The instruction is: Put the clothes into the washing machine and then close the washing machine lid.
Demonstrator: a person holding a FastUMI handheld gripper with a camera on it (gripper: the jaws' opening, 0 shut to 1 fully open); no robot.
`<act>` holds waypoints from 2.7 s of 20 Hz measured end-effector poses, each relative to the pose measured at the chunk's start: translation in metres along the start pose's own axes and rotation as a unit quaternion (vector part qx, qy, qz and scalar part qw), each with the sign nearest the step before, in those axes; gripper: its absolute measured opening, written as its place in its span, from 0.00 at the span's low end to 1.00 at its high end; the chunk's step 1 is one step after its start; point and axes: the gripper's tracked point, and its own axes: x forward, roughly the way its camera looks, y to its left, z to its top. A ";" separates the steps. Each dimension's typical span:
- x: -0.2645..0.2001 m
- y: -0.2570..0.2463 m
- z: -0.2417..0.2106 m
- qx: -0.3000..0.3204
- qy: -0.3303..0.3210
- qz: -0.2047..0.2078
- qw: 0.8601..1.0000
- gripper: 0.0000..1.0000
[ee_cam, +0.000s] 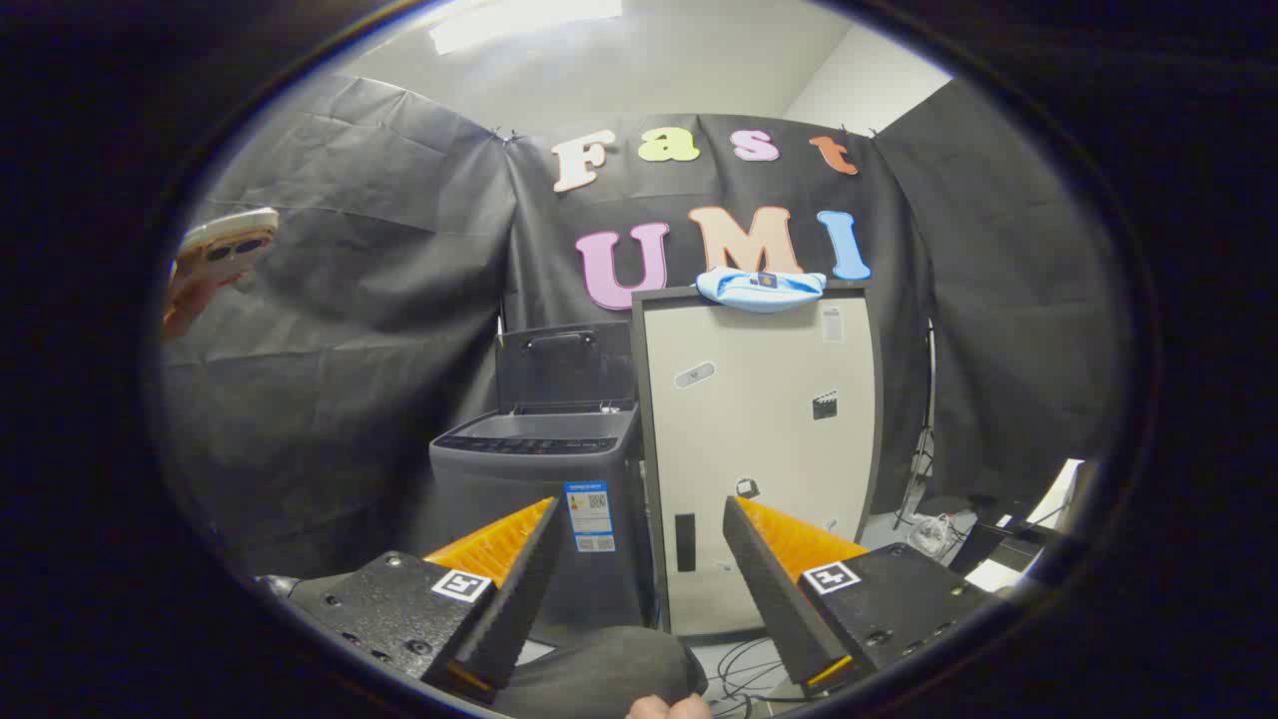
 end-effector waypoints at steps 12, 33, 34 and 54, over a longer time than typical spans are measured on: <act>0.001 0.001 -0.001 0.005 -0.003 0.000 1.000 0.98; 0.049 -0.005 0.028 -0.024 0.017 -0.045 0.999 0.98; 0.054 -0.006 0.033 -0.032 0.017 -0.045 0.998 0.98; 0.191 -0.072 0.164 -0.024 0.028 -0.092 0.995 1.00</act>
